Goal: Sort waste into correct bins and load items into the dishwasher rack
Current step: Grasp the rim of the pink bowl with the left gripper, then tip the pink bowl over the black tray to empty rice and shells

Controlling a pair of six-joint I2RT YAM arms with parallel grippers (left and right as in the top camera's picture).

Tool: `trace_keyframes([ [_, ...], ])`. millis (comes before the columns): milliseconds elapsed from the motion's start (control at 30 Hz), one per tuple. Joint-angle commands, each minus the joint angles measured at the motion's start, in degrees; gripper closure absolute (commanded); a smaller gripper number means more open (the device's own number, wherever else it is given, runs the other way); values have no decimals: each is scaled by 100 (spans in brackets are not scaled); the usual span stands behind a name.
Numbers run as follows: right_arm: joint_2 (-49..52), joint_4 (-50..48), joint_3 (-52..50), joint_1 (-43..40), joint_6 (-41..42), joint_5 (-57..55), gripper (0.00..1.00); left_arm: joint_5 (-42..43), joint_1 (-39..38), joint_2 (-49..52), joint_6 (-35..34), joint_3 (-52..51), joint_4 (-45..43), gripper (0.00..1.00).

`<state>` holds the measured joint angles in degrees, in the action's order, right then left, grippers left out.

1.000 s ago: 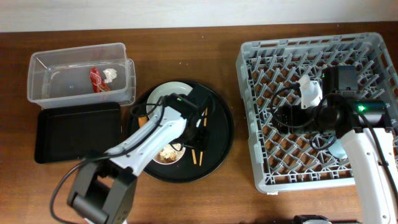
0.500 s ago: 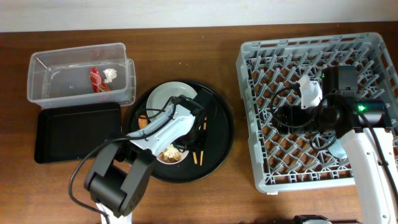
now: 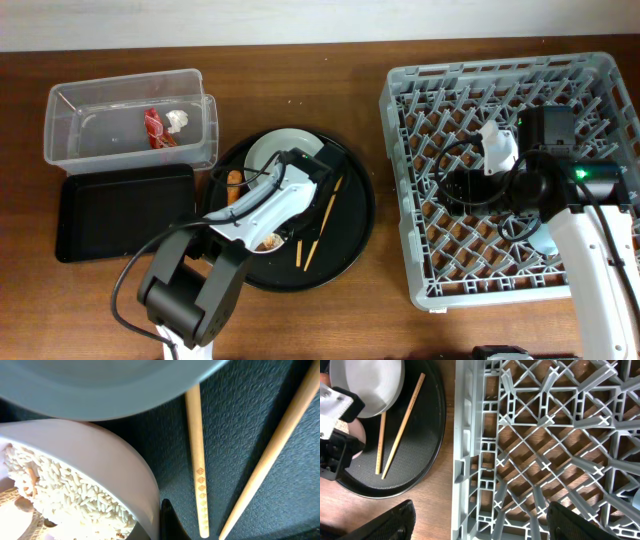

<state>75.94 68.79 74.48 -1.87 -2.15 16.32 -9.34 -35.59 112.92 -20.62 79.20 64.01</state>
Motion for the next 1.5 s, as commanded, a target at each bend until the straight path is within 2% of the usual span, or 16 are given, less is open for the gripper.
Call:
trace_keyframes([
  [0, 9, 9, 74, 35, -42, -50, 17, -256, 13, 20, 28, 286, 103, 100],
  [200, 9, 46, 74, 35, -42, -50, 17, -273, 262, -522, 31, 350, 186, 100],
  [300, 9, 44, 74, 35, -44, -52, 17, -225, 916, -1331, 103, 350, 212, 100],
  [367, 9, 44, 74, 35, -44, -52, 17, 219, 1517, -1755, 505, 348, 205, 100],
  [533, 9, 44, 74, 35, -44, -52, 17, 2210, 3539, -1941, 1714, 188, 39, 100],
  [633, 9, 44, 74, 35, -44, -52, 17, 3163, 4474, -1941, 2138, -175, -315, 100],
  [867, 9, 52, 74, 35, -44, -52, 17, 6520, 6487, -1912, 3598, -1281, -1071, 100],
  [933, 9, 81, 74, 35, -44, -52, 17, 7604, 6955, -1910, 3724, -1738, -1521, 100],
  [1000, 9, 92, 74, 35, -44, -52, 17, 8083, 7388, -1908, 3724, -2221, -2124, 100],
  [1100, 9, 87, 74, 35, -44, -52, 17, 8531, 7781, -1908, 3727, -2721, -2693, 100],
  [1267, 9, 94, 74, 35, -44, -52, 17, 9364, 7814, -1908, 4363, -2765, -2739, 100],
  [1467, 9, 109, 74, 35, -44, -52, 17, 9359, 7816, -1908, 4374, -2765, -2739, 100],
])
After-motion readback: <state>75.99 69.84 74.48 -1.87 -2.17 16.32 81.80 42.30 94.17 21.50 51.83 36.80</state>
